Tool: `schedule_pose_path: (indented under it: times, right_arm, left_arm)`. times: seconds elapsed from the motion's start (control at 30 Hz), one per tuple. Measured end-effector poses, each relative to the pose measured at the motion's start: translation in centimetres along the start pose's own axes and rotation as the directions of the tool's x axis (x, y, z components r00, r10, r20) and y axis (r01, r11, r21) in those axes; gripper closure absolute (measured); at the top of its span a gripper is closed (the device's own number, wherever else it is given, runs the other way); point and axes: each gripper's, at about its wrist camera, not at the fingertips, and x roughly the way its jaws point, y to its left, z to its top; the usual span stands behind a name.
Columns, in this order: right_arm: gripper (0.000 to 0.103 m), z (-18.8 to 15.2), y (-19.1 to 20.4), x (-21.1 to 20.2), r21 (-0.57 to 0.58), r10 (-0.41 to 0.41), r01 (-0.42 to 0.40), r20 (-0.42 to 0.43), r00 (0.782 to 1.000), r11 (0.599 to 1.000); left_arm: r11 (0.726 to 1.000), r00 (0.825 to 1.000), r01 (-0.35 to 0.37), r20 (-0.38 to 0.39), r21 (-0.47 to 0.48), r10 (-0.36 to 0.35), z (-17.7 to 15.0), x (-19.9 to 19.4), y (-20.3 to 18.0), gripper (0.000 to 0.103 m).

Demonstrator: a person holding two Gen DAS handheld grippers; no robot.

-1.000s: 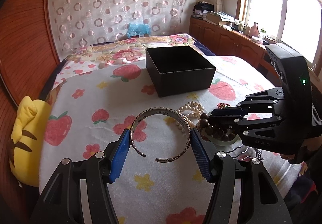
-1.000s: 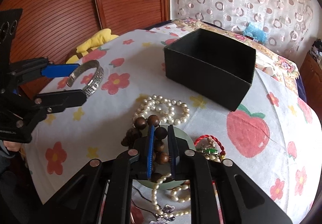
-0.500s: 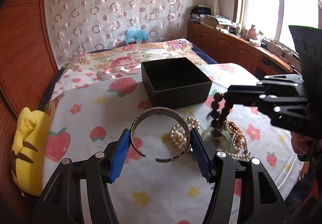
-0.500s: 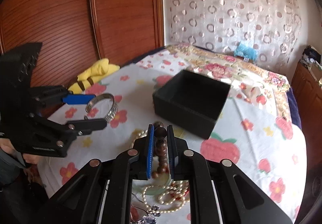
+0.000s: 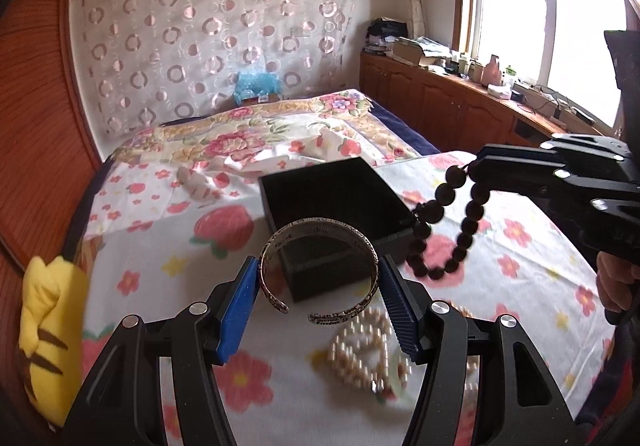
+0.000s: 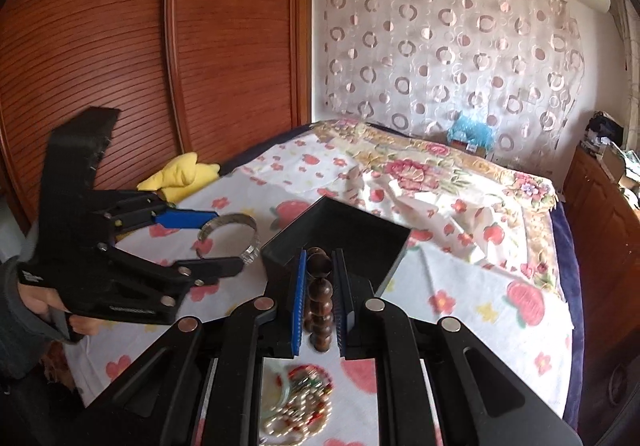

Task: Organize jewelry
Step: 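Lower the silver bangle into the black box while the right carries the bracelet over, then open the right gripper to drop the bead bracelet into the black box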

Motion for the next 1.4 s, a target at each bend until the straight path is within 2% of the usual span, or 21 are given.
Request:
schedule_pose_path:
  times: [0.3, 0.43, 0.6, 1.07, 1.1, 1.17, 1.4]
  right_arm:
    - [0.089, 2.2, -3.2, 1.1, 0.022, -0.015, 0.014, 0.025, 1.0, 1.0]
    - [0.089, 2.6, -4.3, 1.8, 0.031, -0.014, 0.013, 0.027, 1.0, 0.999]
    - [0.089, 2.7, -5.2, 3.0, 0.044, -0.009, 0.008, 0.016, 1.0, 0.999]
    - [0.089, 3.7, -4.2, 5.1, 0.036, 0.029, -0.03, 0.013, 0.999, 0.999]
    - [0.089, 3.8, -4.1, 5.5, 0.034, 0.032, -0.032, 0.006, 0.999, 0.999]
    - [0.089, 3.6, -3.8, 6.4, 0.034, 0.032, -0.031, -0.014, 0.999, 0.999]
    - [0.089, 2.7, -4.0, 8.9, 0.066, 0.02, -0.016, -0.069, 0.997, 0.998]
  left_arm:
    - [1.0, 0.999, 0.019, -0.031, 0.001, -0.019, 3.2, 5.5, 0.2, 0.045]
    - [1.0, 0.999, 0.029, -0.018, -0.003, -0.029, 4.4, 6.6, 0.4, 0.048]
    - [1.0, 0.999, 0.019, -0.044, 0.016, -0.018, 4.8, 8.1, 0.3, 0.048]
    - [0.999, 1.0, -0.028, -0.001, -0.046, 0.028, 3.2, 3.7, 3.6, 0.048]
    - [0.998, 0.999, -0.033, 0.0, -0.05, 0.033, 3.0, 3.5, 3.8, 0.046]
    - [0.997, 0.999, -0.044, 0.004, -0.059, 0.044, 2.5, 2.9, 4.1, 0.036]
    - [0.996, 0.999, -0.051, 0.004, -0.076, 0.052, 0.9, 1.3, 4.3, 0.033]
